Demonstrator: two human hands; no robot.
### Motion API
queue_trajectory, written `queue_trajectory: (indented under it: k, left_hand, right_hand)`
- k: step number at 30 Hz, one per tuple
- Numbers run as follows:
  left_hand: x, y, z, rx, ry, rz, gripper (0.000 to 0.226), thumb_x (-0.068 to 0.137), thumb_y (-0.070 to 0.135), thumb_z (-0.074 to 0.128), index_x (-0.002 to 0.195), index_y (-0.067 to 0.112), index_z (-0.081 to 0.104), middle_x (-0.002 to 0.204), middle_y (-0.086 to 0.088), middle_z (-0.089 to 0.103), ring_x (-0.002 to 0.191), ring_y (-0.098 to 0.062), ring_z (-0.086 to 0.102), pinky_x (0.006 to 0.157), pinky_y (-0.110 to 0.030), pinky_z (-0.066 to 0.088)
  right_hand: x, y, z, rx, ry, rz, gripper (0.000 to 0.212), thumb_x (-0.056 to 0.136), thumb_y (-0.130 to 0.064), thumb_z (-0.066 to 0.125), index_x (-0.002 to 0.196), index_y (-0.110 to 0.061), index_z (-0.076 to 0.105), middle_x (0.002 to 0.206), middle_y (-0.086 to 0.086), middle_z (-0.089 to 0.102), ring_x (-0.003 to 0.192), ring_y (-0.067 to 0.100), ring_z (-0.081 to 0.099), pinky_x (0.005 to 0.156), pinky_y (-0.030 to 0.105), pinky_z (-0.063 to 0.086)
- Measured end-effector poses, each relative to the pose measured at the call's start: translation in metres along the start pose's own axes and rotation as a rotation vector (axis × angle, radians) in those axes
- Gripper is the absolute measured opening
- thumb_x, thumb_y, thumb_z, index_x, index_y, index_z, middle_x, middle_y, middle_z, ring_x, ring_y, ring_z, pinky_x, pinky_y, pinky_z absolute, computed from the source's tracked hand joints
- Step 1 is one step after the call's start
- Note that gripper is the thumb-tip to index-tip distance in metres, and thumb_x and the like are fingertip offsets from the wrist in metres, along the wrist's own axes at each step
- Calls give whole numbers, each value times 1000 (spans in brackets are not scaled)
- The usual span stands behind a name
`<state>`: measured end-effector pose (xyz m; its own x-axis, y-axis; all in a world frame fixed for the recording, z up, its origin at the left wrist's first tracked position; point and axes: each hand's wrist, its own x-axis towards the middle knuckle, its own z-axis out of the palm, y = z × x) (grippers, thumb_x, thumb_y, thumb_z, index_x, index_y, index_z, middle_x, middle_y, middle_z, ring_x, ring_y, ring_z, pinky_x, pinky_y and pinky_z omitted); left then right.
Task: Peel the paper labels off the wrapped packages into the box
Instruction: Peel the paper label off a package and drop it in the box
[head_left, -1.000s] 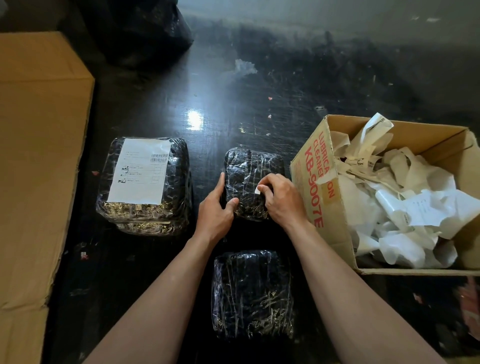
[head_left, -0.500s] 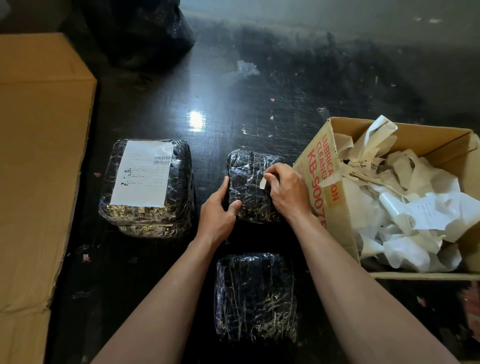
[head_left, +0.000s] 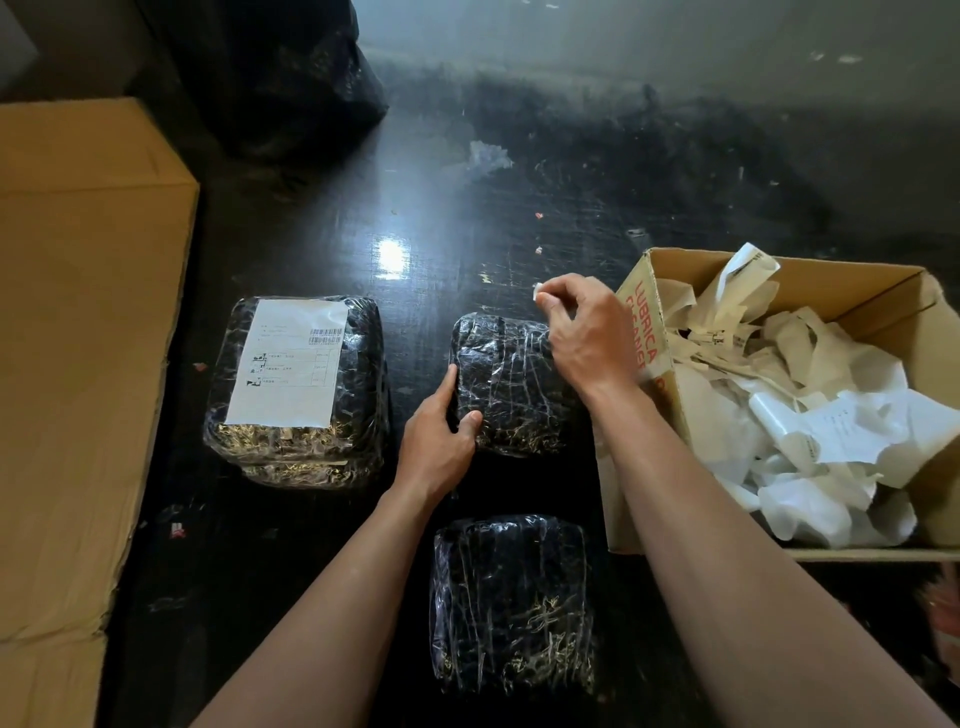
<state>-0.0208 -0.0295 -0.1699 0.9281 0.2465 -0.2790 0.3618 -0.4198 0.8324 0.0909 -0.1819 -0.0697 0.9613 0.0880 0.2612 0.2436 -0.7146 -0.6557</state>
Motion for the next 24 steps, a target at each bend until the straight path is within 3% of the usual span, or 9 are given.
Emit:
queue_trajectory:
  k: [4, 9, 14, 18, 20, 24]
  left_hand:
    - [-4, 10, -2, 32, -15, -2, 70, 100, 32, 57, 161, 28, 21, 157, -7, 43, 144, -23, 40, 115, -35, 32]
    - [-21, 47, 3, 130, 148, 61, 60, 101, 39, 53, 156, 21, 36, 152, -7, 49, 141, -25, 43, 116, -44, 37]
    - [-41, 112, 29, 19, 121, 230, 53, 101, 38, 54, 151, 21, 46, 148, -4, 54, 137, -18, 47, 116, -43, 39]
    - [-60, 154, 61, -110, -14, 232, 55, 100, 48, 53, 150, 27, 46, 143, -1, 58, 128, -14, 55, 108, -37, 47]
    - [-70, 167, 77, -152, -65, 219, 60, 95, 58, 51, 150, 35, 44, 141, 2, 60, 125, -14, 59, 105, -42, 50]
    - [-87, 177, 101, -156, -92, 228, 59, 104, 36, 49, 158, 35, 26, 136, 5, 57, 116, -13, 60, 101, -41, 53]
  right_hand:
    - [-3, -14, -25, 22, 9, -36, 12, 96, -19, 68, 102, -13, 77, 96, 0, 77, 83, 13, 70, 77, 31, 61]
    - [-13, -26, -77, 58, 52, -31, 5, 94, -20, 72, 98, -16, 72, 87, -9, 71, 74, 1, 65, 67, 6, 51]
    - [-28, -10, -137, -11, 105, -15, 6, 92, -21, 75, 95, -16, 73, 91, -8, 72, 79, 5, 67, 71, 16, 55]
    - [-46, 21, -172, -48, 99, 68, 8, 90, -22, 78, 94, -16, 79, 98, 1, 78, 85, 13, 73, 75, 34, 63]
    - [-52, 37, -182, -83, 73, 97, 10, 89, -23, 78, 96, -16, 82, 97, 1, 79, 84, 15, 73, 77, 36, 62]
    - [-53, 63, -191, -144, 37, 122, 17, 94, -25, 72, 104, -16, 81, 106, 2, 79, 92, 19, 74, 79, 35, 61]
